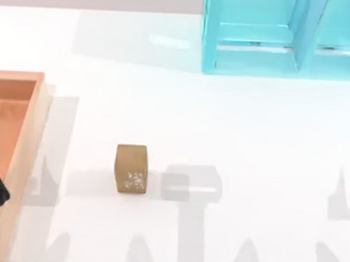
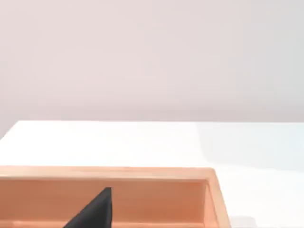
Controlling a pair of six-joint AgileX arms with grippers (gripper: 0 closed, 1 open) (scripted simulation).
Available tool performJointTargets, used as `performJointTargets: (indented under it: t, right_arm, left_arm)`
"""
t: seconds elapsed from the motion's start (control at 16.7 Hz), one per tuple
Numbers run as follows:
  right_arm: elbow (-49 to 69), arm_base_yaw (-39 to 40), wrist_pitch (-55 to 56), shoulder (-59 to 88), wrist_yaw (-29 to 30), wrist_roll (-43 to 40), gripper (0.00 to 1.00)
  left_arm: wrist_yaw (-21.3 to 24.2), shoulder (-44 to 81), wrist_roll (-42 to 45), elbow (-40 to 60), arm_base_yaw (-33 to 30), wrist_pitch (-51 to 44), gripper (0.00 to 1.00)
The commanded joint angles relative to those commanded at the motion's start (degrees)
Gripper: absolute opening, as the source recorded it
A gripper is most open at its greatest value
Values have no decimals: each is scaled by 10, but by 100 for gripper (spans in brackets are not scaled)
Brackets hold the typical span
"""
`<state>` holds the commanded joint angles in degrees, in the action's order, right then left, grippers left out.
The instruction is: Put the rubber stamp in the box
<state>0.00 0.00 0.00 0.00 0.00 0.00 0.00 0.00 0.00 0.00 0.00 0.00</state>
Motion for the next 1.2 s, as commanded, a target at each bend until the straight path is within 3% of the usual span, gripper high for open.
performJointTargets:
  t: [0.24, 0.48, 1.2]
  right_arm:
    - [0, 0, 0, 0, 0, 0, 100]
    - [0, 0, 0, 0, 0, 0, 100]
    - [0, 0, 0, 0, 0, 0, 100]
  left_arm:
    - [0, 18, -6, 17, -8, -16, 100]
    - [0, 127, -43, 123, -48, -102, 100]
    - [-3, 818, -234, 679, -246, -534, 100]
